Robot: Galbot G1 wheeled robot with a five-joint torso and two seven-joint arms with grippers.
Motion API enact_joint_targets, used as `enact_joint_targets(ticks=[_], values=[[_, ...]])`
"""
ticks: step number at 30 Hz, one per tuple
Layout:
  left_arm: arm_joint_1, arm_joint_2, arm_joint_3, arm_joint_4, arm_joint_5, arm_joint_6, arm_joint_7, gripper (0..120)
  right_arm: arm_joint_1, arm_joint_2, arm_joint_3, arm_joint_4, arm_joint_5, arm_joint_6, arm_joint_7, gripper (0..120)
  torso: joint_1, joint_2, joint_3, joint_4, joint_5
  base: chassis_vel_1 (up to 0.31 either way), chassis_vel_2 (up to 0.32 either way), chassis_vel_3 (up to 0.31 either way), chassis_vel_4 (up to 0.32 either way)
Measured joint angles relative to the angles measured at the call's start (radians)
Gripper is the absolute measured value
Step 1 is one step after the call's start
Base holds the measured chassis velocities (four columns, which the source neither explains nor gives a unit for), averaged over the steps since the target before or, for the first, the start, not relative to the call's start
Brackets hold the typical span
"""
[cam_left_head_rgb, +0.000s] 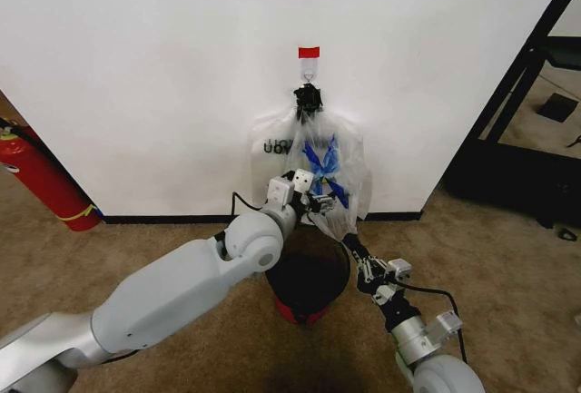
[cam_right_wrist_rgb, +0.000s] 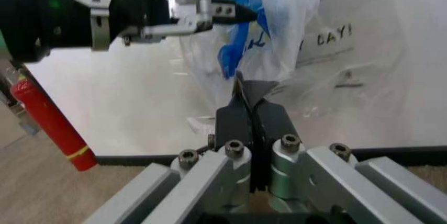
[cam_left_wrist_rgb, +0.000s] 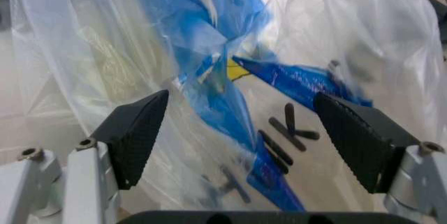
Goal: Pick up the garbage bag from the wall and place it over the trash bin.
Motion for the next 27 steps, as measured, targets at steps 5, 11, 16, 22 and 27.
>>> enact_joint_targets(ticks=[5, 11, 16, 22, 27], values=[[-0.011, 0.01, 0.0, -0.018, 0.002, 0.0, -0.003, 75, -0.005, -0.005, 0.004, 0.001, 0.001, 0.0, -0.001, 0, 0.0, 0.0, 0.0, 0.0003, 0.0001, 0.0, 0.0, 0.0, 0.0], [-0.009, 0.013, 0.006, -0.016, 0.014, 0.002, -0.001, 69, 0.001, -0.005, 0.001, 0.002, 0.004, 0.0, -0.001, 0, 0.0, 0.0, 0.0, 0.0002, 0.0001, 0.0, 0.0, 0.0, 0.0], [-0.003, 0.003, 0.007, 0.015, 0.032, 0.001, 0.005, 62, -0.003, -0.002, -0.002, 0.005, 0.004, 0.0, -0.001, 0, 0.0, 0.0, 0.0, 0.0002, 0.0001, 0.0, 0.0, 0.0, 0.0], [0.001, 0.012, 0.008, 0.041, 0.049, 0.006, 0.007, 51, -0.01, -0.006, 0.003, 0.013, 0.008, 0.0, -0.002, 0, 0.0, 0.0, 0.0, 0.0003, 0.0001, 0.0, 0.0, 0.0, 0.0], [0.003, 0.012, 0.011, 0.041, 0.051, 0.007, 0.006, 48, -0.008, -0.007, 0.003, 0.014, 0.008, 0.0, -0.002, 0, 0.0, 0.0, 0.0, 0.0001, 0.0001, 0.0, 0.0, 0.0, 0.0]])
